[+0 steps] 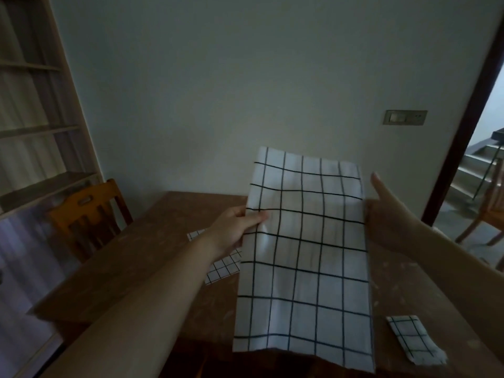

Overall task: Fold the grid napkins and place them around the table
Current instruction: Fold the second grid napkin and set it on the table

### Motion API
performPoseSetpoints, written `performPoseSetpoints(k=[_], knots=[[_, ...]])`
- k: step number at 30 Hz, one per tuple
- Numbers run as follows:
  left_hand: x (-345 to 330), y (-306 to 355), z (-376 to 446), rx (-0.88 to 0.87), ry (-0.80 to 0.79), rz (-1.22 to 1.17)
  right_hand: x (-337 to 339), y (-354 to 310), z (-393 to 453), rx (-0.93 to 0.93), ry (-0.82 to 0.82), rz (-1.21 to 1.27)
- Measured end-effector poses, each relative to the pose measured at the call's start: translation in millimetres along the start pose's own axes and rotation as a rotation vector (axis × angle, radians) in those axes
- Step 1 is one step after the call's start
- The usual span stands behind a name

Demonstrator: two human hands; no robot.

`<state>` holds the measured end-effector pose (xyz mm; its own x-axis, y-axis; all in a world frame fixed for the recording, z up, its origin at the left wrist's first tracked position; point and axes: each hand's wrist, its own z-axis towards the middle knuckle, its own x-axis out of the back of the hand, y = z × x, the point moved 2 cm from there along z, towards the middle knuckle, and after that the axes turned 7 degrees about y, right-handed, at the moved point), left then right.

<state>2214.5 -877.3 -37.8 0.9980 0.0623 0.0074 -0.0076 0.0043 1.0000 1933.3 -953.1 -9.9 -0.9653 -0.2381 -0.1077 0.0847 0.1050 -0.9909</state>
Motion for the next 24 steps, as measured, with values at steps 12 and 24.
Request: performPoseSetpoints(k=[12, 24], knots=[[15, -17, -10, 0.186, -0.083, 0.193, -3, 39, -12, 0.153, -0.033, -0.492], [17, -15, 2, 0.100, 0.130, -0.066, -3, 2, -22, 0.463, -0.133, -0.586]])
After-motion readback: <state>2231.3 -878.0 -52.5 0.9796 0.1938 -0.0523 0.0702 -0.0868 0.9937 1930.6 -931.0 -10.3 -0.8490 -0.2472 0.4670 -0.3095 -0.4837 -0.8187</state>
